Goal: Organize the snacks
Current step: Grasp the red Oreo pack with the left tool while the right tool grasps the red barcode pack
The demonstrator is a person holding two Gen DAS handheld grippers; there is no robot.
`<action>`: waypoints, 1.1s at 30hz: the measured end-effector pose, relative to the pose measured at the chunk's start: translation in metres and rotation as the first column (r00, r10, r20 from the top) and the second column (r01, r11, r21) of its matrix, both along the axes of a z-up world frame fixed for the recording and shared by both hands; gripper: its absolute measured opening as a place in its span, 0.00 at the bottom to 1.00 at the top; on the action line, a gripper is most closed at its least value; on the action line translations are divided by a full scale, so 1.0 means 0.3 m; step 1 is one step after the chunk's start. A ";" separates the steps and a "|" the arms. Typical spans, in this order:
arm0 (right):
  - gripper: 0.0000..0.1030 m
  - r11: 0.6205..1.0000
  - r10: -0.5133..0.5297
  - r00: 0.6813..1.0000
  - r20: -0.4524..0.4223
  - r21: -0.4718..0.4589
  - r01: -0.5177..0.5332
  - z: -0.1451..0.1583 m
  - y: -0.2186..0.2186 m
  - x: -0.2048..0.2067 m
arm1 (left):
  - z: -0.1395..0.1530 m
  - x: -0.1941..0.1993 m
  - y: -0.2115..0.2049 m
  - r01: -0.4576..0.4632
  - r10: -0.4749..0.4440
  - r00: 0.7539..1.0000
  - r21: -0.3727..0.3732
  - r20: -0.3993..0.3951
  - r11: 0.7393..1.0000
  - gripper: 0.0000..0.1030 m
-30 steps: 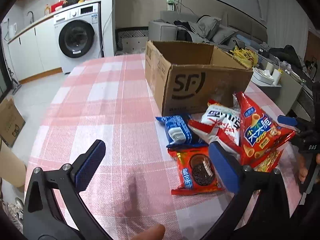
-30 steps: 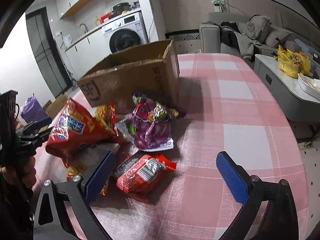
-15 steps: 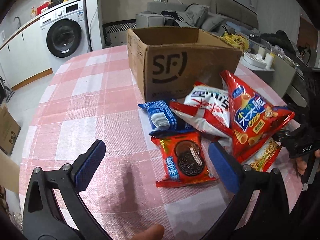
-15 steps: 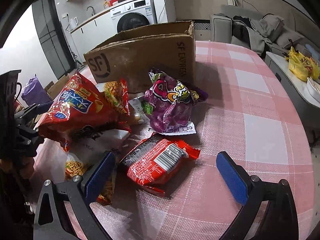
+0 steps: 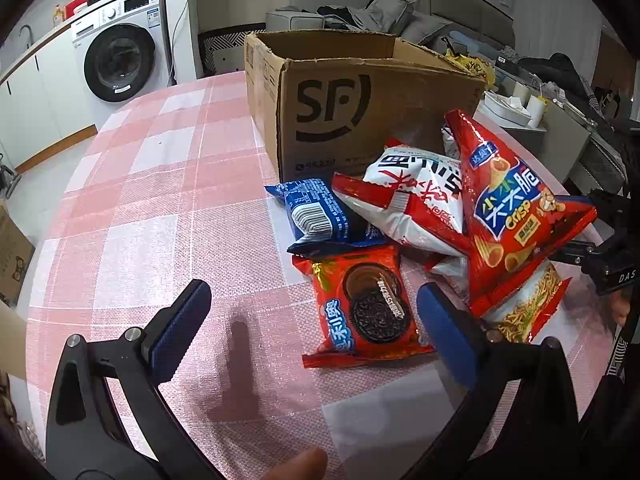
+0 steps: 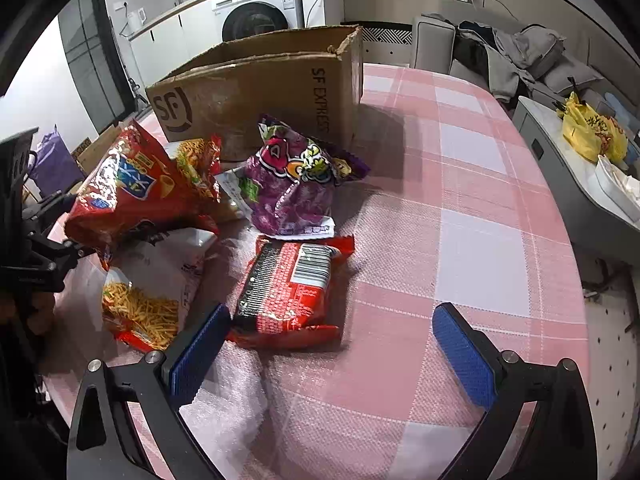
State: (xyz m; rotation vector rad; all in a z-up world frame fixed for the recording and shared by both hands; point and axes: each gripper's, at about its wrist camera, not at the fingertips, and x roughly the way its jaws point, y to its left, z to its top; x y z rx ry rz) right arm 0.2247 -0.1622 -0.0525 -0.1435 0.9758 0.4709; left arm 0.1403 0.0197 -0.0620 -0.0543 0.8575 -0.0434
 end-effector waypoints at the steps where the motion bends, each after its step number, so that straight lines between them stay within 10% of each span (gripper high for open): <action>1: 1.00 1.000 0.002 1.000 0.003 0.010 -0.002 0.000 0.007 0.000 | -0.003 0.001 -0.001 0.001 -0.001 1.000 0.000 -0.003 1.000 1.00; 16: 0.98 0.999 -0.038 0.999 0.015 -0.035 0.038 -0.058 0.018 0.026 | -0.033 0.012 -0.002 -0.006 0.007 0.999 0.010 -0.033 1.000 1.00; 33: 0.64 0.999 0.041 0.998 0.047 -0.015 -0.040 -0.043 0.047 0.009 | -0.052 0.021 0.000 -0.018 0.021 0.998 0.035 -0.066 0.999 0.95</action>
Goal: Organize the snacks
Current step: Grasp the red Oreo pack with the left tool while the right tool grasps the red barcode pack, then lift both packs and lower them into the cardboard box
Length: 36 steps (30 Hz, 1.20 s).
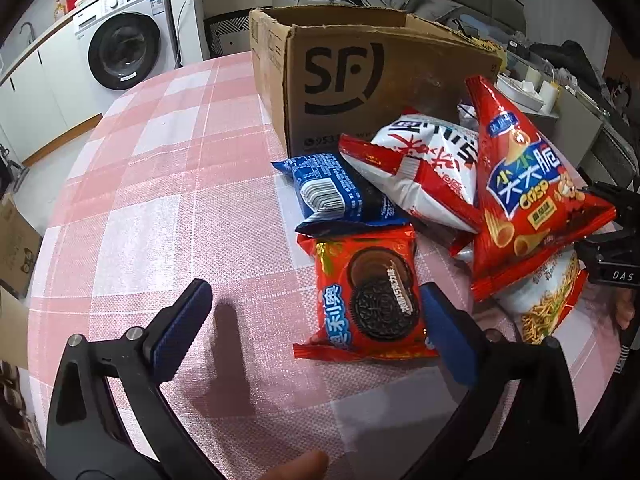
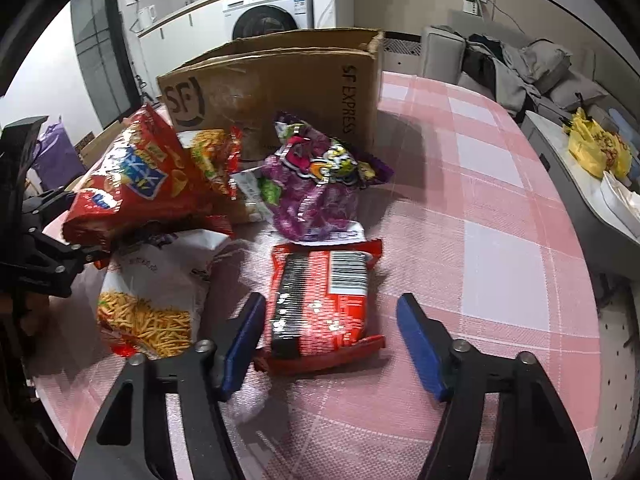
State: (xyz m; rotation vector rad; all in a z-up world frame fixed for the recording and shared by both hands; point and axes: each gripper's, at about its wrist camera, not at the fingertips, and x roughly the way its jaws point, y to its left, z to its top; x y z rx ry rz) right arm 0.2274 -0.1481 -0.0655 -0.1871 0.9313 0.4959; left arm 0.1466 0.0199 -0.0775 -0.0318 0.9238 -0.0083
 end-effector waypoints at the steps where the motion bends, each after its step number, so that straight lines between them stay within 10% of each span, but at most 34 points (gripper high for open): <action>1: 0.61 1.000 0.006 1.000 0.000 0.000 -0.006 0.000 0.004 -0.011 | -0.001 -0.001 -0.002 0.006 -0.006 1.000 -0.005 -0.003 1.000 0.88; 10: 0.48 0.999 0.043 0.999 -0.005 0.023 -0.043 0.013 0.011 -0.049 | 0.010 -0.022 -0.023 0.091 -0.091 0.996 -0.022 0.001 0.996 0.40; 36: 0.45 0.984 -0.021 0.990 0.137 0.180 -0.004 0.243 -0.089 -0.141 | 0.256 -0.138 0.020 0.009 0.007 0.980 -0.082 0.199 0.997 0.39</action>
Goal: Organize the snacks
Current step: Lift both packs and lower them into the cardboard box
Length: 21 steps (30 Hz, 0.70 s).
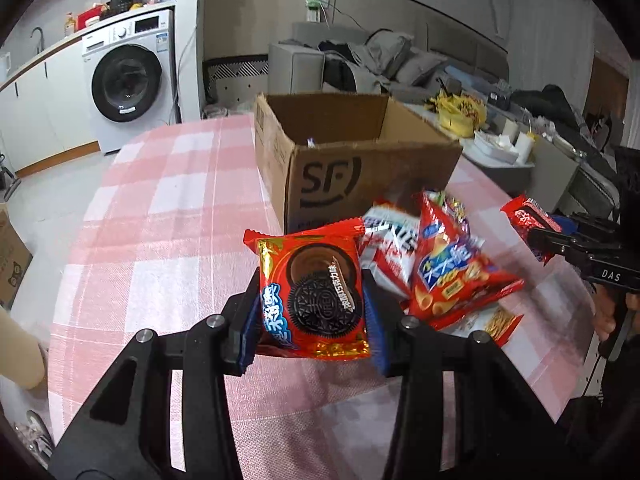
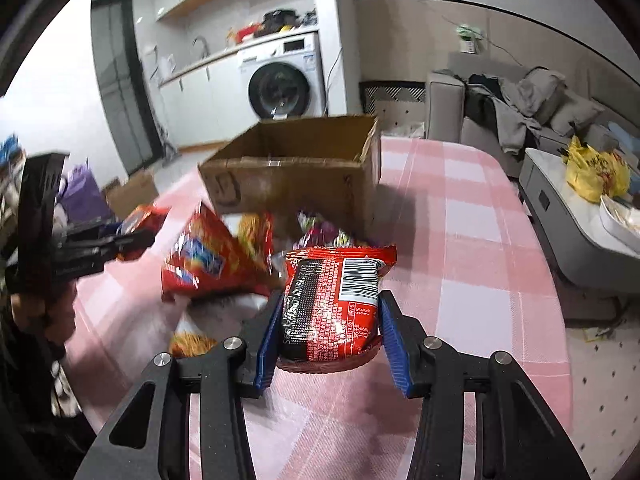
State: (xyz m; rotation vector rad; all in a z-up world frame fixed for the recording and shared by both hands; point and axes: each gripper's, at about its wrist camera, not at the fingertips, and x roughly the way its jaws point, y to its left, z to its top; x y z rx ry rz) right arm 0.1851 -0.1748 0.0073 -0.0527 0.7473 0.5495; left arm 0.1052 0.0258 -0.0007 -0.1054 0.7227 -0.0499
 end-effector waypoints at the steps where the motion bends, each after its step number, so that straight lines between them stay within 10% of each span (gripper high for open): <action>1: 0.45 1.000 -0.005 1.000 0.003 0.007 0.005 0.008 0.001 0.001 | 0.010 -0.003 0.000 -0.004 0.004 1.000 -0.003 0.003 1.000 0.39; 21: 0.45 0.991 -0.028 0.998 0.052 0.135 0.021 0.197 0.057 0.184 | 0.221 0.149 0.023 -0.052 0.054 0.995 -0.029 0.084 0.998 0.40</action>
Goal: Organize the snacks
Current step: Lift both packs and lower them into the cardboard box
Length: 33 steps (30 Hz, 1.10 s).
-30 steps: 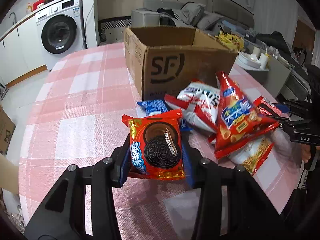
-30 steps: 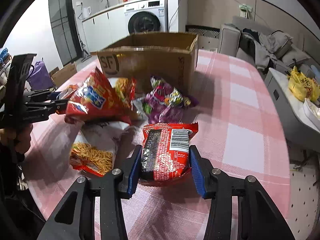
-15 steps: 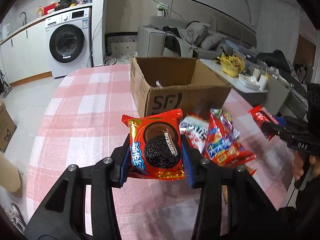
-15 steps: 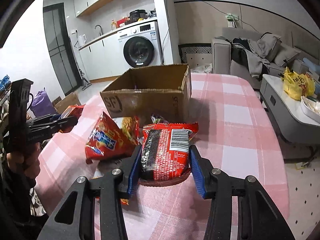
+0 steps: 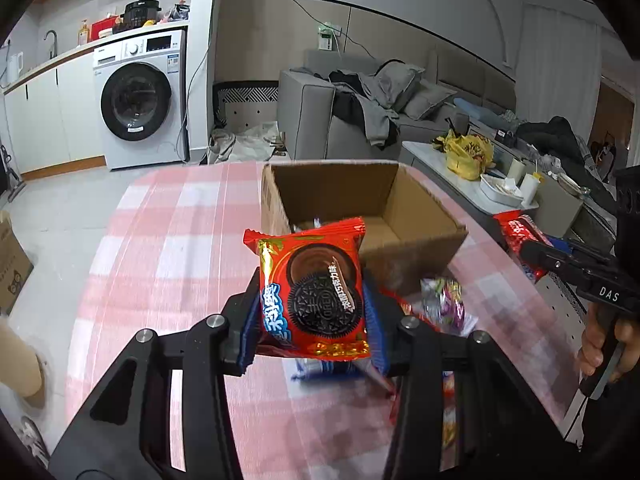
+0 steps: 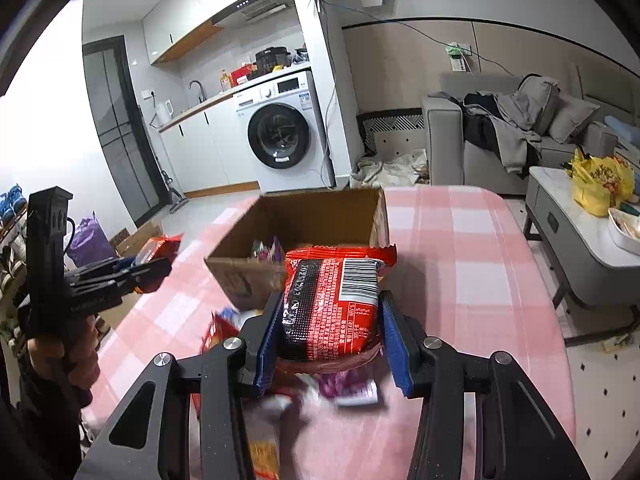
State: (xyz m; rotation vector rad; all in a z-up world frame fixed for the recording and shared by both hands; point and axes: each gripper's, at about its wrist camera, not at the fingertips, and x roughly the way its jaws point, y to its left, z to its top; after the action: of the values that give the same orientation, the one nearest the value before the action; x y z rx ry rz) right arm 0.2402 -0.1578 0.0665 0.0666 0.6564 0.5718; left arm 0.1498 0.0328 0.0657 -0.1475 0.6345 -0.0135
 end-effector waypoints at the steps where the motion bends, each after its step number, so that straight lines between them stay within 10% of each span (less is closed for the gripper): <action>1: 0.45 1.000 0.004 1.000 0.001 0.000 -0.004 0.009 0.010 0.016 | 0.010 0.014 -0.001 0.001 -0.001 1.000 -0.002 0.005 1.000 0.39; 16: 0.45 1.000 0.027 1.000 0.003 0.010 -0.027 0.036 0.119 0.189 | 0.080 0.238 -0.040 0.002 -0.002 1.000 0.023 0.015 1.000 0.40; 33: 0.45 0.999 0.033 0.999 -0.035 0.036 -0.032 -0.045 0.201 0.324 | -0.051 0.466 -0.067 0.006 -0.005 0.999 0.026 -0.039 1.000 0.40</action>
State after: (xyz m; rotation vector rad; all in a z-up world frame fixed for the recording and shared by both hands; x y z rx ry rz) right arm 0.3374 -0.0974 0.0529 0.1000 0.6829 0.6146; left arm 0.2897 0.0128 0.0504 -0.1211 0.6739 -0.0080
